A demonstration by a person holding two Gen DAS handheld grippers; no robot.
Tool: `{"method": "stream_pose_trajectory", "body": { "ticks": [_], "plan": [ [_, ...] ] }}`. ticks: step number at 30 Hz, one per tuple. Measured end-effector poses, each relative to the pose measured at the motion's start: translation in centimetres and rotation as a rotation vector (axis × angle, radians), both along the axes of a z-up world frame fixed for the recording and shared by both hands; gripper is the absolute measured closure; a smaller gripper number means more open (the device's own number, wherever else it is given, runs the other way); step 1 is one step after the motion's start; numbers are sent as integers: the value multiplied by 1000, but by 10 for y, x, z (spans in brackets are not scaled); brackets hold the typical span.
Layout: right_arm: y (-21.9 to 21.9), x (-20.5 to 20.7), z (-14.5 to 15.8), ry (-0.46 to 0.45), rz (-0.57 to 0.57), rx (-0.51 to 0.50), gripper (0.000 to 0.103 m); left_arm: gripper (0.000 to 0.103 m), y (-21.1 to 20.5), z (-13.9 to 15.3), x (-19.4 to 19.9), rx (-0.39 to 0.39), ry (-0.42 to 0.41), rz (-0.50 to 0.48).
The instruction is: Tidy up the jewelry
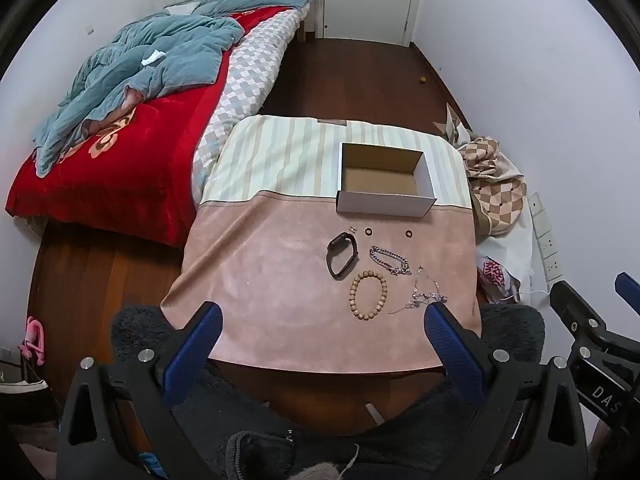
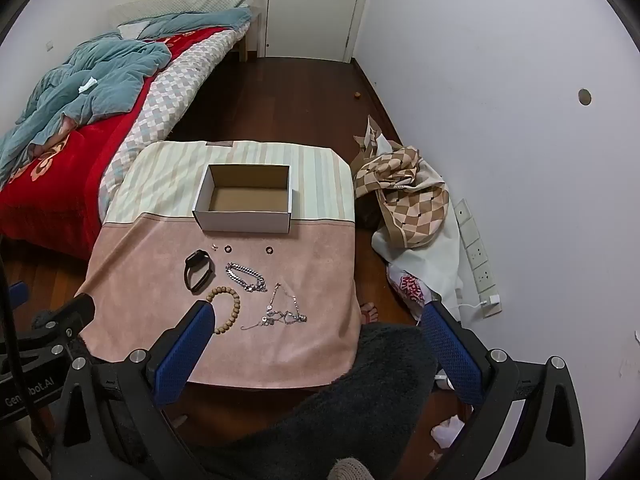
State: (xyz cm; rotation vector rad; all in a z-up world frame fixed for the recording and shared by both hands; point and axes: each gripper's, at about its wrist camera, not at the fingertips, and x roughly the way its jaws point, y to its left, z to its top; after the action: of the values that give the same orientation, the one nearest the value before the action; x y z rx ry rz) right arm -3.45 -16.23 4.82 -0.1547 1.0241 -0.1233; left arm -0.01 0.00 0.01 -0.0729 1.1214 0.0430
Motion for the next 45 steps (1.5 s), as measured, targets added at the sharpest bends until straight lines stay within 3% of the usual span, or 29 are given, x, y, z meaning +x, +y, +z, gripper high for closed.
{"method": "stream_pose_trajectory", "body": {
  "ticks": [9,45],
  "plan": [
    [-1,-2,1,-1,-4,-2,0,0,0,14,6,9,-2,-2],
    [3,-12,6,-7,5,11,0,0,0,22,-6,23,-38,-2]
  ]
}}
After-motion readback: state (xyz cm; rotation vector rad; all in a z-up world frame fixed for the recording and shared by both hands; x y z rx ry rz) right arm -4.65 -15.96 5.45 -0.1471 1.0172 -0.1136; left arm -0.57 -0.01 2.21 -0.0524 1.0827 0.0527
